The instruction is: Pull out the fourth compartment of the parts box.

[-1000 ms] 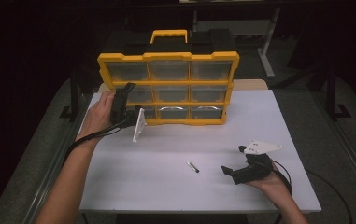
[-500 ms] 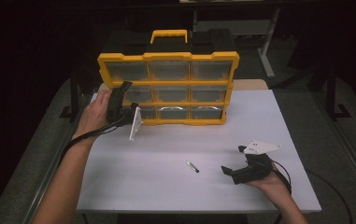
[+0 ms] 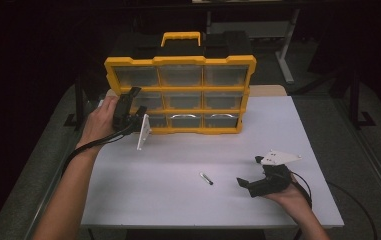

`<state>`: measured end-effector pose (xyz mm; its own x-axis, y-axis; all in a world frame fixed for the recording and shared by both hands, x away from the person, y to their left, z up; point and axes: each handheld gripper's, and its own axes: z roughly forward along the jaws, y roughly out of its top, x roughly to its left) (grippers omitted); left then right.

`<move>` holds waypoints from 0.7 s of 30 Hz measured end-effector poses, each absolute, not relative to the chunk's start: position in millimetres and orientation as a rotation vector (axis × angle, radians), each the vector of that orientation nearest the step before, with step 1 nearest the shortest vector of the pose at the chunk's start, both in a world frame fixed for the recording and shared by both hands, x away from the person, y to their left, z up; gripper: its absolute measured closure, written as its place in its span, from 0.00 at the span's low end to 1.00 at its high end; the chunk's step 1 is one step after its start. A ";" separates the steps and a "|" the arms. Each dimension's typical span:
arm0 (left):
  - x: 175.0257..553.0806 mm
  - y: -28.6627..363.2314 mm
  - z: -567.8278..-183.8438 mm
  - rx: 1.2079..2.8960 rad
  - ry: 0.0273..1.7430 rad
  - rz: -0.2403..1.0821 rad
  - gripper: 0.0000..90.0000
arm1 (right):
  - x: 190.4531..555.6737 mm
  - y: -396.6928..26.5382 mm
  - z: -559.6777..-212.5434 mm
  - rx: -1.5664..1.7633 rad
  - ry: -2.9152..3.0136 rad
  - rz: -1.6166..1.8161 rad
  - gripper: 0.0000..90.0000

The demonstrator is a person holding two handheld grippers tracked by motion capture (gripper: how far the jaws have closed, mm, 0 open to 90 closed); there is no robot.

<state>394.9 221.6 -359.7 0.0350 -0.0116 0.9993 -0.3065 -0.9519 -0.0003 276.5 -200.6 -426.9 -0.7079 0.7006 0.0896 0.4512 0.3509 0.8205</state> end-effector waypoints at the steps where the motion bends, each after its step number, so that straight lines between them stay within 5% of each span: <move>1: 394.8 221.6 -359.6 2.094 -0.329 2.022 0.23 | 276.4 -200.6 -426.9 1.027 2.339 1.286 0.00; 21: 393.3 220.6 -357.6 2.078 -0.325 2.049 0.56 | 276.6 -200.3 -427.2 1.031 2.341 1.284 0.00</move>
<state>393.3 220.6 -357.6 0.0121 -0.0126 0.9998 -0.2970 -0.9548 -0.0084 276.6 -200.3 -427.2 -0.7068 0.7015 0.0916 0.4542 0.3507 0.8190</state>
